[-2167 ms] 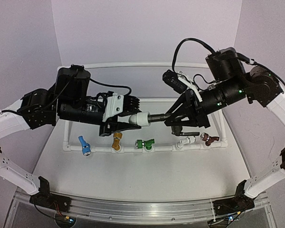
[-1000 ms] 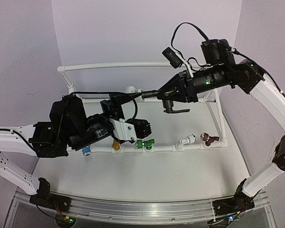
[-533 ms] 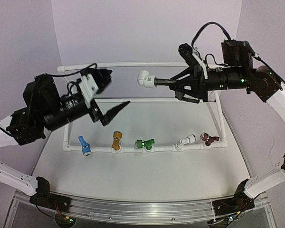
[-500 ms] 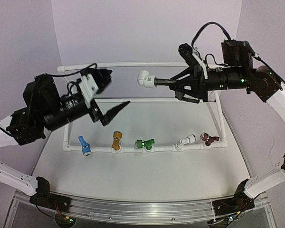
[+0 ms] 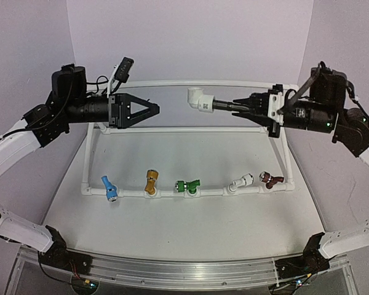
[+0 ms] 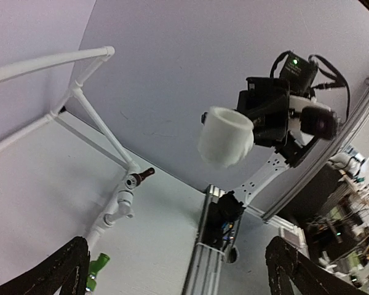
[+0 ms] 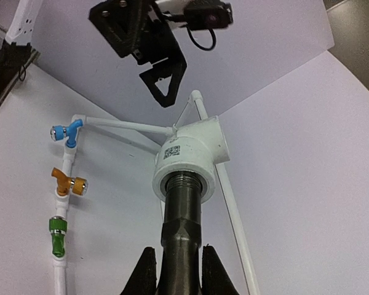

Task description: Install the water faucets

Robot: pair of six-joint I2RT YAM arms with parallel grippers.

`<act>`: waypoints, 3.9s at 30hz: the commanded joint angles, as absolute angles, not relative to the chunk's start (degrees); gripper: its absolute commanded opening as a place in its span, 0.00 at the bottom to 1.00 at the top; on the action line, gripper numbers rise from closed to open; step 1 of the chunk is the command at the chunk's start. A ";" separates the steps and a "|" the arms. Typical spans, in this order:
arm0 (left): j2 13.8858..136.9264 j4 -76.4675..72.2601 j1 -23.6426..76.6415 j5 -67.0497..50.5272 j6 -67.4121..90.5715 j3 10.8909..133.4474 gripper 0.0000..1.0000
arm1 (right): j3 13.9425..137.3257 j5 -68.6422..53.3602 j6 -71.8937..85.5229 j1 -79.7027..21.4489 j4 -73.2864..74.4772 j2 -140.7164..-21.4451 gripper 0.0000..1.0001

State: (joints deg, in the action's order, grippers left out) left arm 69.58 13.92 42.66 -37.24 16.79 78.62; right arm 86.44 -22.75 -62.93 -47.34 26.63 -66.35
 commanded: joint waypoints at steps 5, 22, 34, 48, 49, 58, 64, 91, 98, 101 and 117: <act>74.47 -2.33 38.32 -56.10 47.85 78.56 1.00 | 77.70 -13.51 -88.96 -51.39 12.71 -61.13 0.00; 83.71 -2.03 40.94 -61.34 54.70 81.85 0.95 | 70.40 -6.49 -103.45 -57.52 3.13 -60.54 0.00; 85.77 -4.34 42.73 -63.82 54.85 83.23 0.78 | 69.77 -5.30 -106.18 -59.72 3.07 -61.53 0.00; 87.62 -6.25 44.44 -66.69 55.11 84.38 0.63 | 70.13 -3.72 -106.78 -61.26 2.36 -62.80 0.00; 87.69 -6.20 44.55 -66.85 55.15 84.47 0.61 | 70.09 -3.65 -106.85 -61.29 2.03 -62.84 0.00; 88.42 -5.40 45.21 -67.41 55.06 85.16 0.65 | 69.43 -2.48 -107.40 -61.81 0.53 -62.85 0.00; 87.73 -5.50 45.22 -66.63 53.67 85.06 0.47 | 68.81 -2.53 -107.53 -61.96 0.53 -62.43 0.00; 72.38 -0.40 50.35 -42.08 5.63 78.07 0.17 | 92.64 -10.78 -40.21 -62.11 19.67 -72.65 0.00; 67.93 1.10 52.01 -32.66 -13.11 73.37 0.23 | 95.85 -16.42 -24.59 -61.95 22.35 -74.60 0.00; 65.84 1.22 52.23 -29.28 -19.20 71.70 0.26 | 96.78 -19.35 -20.48 -61.48 23.36 -75.14 0.00; 64.48 19.41 52.27 -23.33 -6.46 78.79 1.00 | 94.74 -12.22 -49.98 -61.20 23.57 -71.43 0.00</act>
